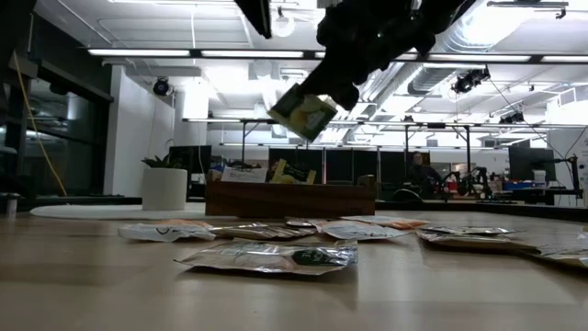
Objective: Pick & Place Tea
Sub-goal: Put the yellow tea bag into the middle section of the wooden organizer
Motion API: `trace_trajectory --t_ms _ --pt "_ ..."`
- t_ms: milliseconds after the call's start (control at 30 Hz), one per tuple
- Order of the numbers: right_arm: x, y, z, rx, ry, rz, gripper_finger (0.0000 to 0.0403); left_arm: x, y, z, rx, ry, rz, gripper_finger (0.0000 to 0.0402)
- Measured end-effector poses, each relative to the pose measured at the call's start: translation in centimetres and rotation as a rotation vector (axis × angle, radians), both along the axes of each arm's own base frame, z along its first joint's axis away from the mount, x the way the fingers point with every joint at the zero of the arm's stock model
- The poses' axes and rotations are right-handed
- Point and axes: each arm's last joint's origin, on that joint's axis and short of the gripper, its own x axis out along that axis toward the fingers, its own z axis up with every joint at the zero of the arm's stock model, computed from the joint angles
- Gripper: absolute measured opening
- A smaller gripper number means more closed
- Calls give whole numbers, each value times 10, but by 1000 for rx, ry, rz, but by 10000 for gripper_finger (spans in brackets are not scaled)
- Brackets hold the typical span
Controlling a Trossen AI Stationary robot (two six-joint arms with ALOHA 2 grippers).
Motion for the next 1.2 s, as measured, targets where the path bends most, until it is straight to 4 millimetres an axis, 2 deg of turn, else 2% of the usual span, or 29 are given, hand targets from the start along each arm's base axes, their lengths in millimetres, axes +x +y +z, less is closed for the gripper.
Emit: trace_trajectory --t_ms 100,200,333,467,533,633,700,833,967,1200 --pt "-3 -12 -1 -1 7 -39 0 -17 8 4 9 -28 31 202" --pt "-5 -22 0 -4 4 -70 0 -35 13 -1 2 -59 48 202" --pt "-7 -33 0 -1 -94 -93 0 -60 12 -26 -56 -157 63 202" --pt "-20 -39 -22 93 -260 -169 0 -84 8 -52 -141 -333 84 202" --pt "-28 -40 -33 114 -315 -231 0 -92 6 -58 -179 -444 94 202" --pt "-37 -42 -41 135 -383 -284 0 -109 0 -73 -225 -510 109 202" --pt "-40 -44 -47 141 -394 -308 0 -114 0 -77 -240 -617 114 202" --pt "-34 -46 -58 162 -373 -316 0 -130 -2 -87 -266 -827 108 202" --pt "-23 -47 -73 186 -341 -316 0 -141 -3 -93 -283 -929 115 202" --pt "-14 -46 -101 239 -293 -326 0 -151 -3 -98 -279 -935 130 202"
